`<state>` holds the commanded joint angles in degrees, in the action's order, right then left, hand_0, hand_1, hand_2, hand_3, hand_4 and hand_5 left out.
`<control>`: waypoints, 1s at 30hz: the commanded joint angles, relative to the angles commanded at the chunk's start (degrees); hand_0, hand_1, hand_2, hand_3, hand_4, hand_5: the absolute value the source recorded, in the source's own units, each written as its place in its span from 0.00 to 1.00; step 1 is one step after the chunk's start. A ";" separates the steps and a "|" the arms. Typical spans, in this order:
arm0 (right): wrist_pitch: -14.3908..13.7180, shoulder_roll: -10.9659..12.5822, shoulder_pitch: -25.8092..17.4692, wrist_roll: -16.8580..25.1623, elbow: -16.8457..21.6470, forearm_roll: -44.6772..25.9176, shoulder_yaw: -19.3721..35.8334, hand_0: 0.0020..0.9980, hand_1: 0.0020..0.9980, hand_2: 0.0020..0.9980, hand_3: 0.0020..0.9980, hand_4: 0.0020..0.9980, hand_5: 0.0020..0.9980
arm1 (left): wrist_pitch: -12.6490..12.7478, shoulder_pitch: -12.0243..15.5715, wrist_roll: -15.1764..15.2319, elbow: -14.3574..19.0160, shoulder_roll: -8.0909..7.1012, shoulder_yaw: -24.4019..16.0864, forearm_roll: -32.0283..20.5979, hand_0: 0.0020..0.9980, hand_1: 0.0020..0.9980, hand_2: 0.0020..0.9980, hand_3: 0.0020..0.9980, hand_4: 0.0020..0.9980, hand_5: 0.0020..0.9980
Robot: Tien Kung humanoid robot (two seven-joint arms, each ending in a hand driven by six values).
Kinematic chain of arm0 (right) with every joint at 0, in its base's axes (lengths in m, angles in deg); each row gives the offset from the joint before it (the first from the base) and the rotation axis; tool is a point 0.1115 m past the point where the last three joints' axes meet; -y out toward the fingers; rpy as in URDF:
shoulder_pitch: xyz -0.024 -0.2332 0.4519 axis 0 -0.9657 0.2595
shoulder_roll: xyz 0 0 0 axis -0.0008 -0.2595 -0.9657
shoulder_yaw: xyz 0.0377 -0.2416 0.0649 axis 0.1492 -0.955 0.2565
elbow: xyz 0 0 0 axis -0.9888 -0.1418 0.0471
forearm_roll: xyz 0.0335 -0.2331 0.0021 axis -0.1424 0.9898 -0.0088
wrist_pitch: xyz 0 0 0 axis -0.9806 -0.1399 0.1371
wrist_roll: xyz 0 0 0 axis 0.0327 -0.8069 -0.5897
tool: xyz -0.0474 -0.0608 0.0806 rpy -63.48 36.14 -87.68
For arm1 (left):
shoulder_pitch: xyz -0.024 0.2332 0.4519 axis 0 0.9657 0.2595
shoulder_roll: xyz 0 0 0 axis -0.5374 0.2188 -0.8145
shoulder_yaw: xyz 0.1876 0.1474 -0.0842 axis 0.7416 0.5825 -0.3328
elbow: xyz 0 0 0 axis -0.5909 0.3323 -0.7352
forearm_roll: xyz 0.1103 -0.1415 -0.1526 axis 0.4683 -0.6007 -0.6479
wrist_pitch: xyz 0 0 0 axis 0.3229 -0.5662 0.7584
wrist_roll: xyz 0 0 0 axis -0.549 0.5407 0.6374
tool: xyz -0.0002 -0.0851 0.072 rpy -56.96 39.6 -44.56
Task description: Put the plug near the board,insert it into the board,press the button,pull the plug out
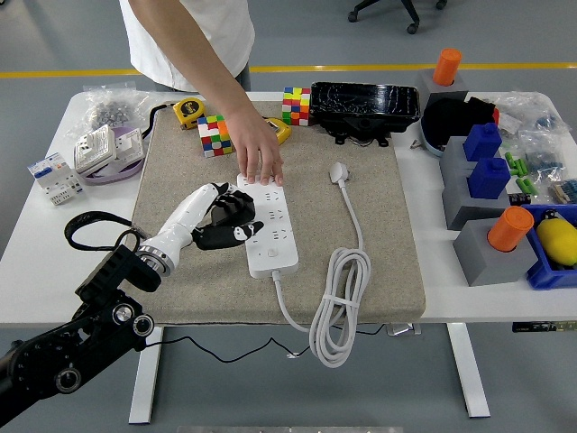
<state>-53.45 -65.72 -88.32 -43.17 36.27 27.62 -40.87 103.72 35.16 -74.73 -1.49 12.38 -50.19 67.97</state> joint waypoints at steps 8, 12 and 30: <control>0.00 -0.06 -0.07 0.00 -0.03 -0.08 -0.21 0.68 0.69 0.69 0.60 0.93 0.53 | -0.79 -0.79 -0.38 0.13 0.36 0.83 0.05 0.67 0.73 0.73 0.63 0.82 0.35; -0.02 -0.01 -0.01 0.00 0.00 -0.08 -0.15 0.68 0.69 0.69 0.60 0.93 0.53 | -1.25 -1.60 -0.62 0.16 0.68 1.46 0.31 0.67 0.73 0.73 0.63 0.82 0.35; -0.02 0.05 0.01 0.01 0.04 -0.13 -0.31 0.68 0.69 0.69 0.60 0.94 0.53 | -2.09 -3.22 -1.03 0.80 1.27 2.49 1.49 0.65 0.72 0.72 0.63 0.82 0.35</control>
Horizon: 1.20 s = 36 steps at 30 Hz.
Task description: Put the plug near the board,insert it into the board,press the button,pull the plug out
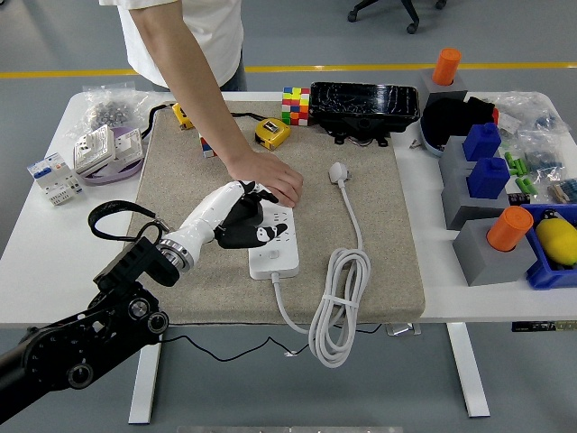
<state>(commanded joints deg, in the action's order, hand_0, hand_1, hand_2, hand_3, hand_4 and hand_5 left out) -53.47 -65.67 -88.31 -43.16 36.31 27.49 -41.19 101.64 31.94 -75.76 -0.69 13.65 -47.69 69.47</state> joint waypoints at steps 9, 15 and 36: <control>0.00 -0.05 0.07 0.01 0.03 -0.06 -0.03 0.68 0.69 0.69 0.60 0.93 0.53 | -0.76 -0.42 -0.14 -0.17 0.18 1.04 -0.75 0.65 0.71 0.72 0.62 0.82 0.35; 0.00 -0.05 -0.01 0.00 0.11 0.05 -0.01 0.68 0.69 0.69 0.60 0.93 0.53 | -0.55 -0.27 0.57 0.47 0.14 0.80 -0.93 0.64 0.71 0.72 0.62 0.82 0.35; -0.01 0.47 -0.38 -0.11 0.39 0.90 0.85 0.68 0.69 0.69 0.60 0.93 0.53 | -8.21 6.62 -9.67 14.47 -7.73 -7.14 4.63 0.33 0.49 0.57 0.63 0.81 0.35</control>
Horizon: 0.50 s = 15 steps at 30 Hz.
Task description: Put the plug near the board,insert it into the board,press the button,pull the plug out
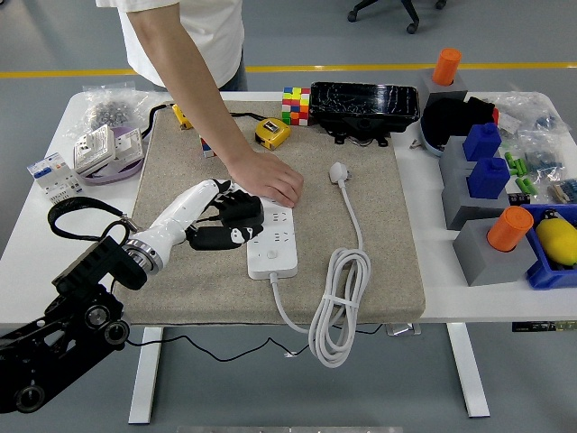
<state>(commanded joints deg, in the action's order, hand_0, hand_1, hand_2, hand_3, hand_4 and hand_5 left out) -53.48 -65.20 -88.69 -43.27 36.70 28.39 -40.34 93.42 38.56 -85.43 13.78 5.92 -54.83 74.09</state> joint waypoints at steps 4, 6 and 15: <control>0.00 0.04 0.21 0.01 0.09 0.01 0.07 0.68 0.69 0.69 0.60 0.93 0.53 | -5.77 -0.23 -6.74 1.92 -0.89 0.31 0.85 0.24 0.24 0.31 0.69 0.81 0.34; -0.01 0.05 0.33 0.02 0.24 0.05 0.04 0.68 0.69 0.69 0.60 0.93 0.53 | -8.14 -0.43 -8.94 2.45 -1.01 0.79 1.28 0.24 0.24 0.31 0.69 0.81 0.34; -0.01 0.36 0.64 0.00 0.44 -0.04 -0.60 0.68 0.69 0.69 0.60 0.93 0.53 | -13.54 -2.78 -10.77 1.72 -0.41 2.91 -0.35 0.11 0.06 0.14 0.95 0.65 0.00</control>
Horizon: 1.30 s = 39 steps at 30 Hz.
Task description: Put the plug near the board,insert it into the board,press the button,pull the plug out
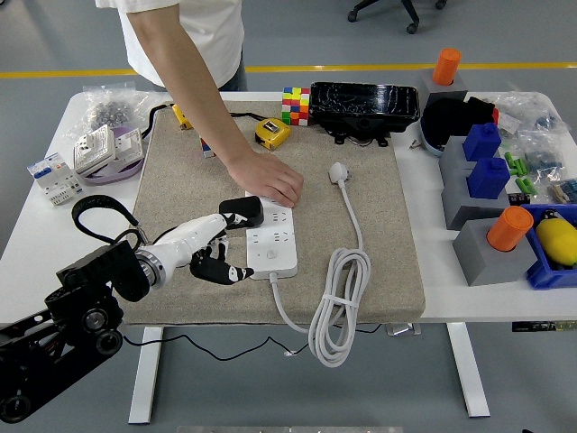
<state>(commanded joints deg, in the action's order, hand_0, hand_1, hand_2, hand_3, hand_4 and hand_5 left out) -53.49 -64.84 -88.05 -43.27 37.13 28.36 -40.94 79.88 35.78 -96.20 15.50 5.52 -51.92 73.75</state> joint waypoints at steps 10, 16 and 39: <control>0.03 0.38 0.37 -0.01 0.05 -0.13 -0.62 0.68 0.69 0.69 0.59 0.93 0.53 | -5.37 -2.50 0.70 -1.17 0.22 2.36 -3.56 0.10 0.06 0.14 0.95 0.56 0.00; 0.03 0.61 0.34 -0.02 0.04 -0.16 -0.76 0.68 0.69 0.69 0.59 0.93 0.53 | -5.71 -3.76 0.82 -1.63 0.37 3.79 -4.61 0.10 0.07 0.14 0.94 0.56 0.00; 0.02 0.57 0.09 0.02 0.22 -0.02 -0.35 0.68 0.69 0.69 0.60 0.93 0.53 | -7.66 -6.43 -2.35 -4.86 1.84 7.05 -5.93 0.10 0.07 0.14 0.93 0.55 0.00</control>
<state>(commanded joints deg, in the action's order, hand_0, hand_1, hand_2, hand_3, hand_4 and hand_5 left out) -53.48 -64.27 -87.96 -43.26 37.35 28.33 -41.29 72.23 29.35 -98.55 10.64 7.36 -44.87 67.82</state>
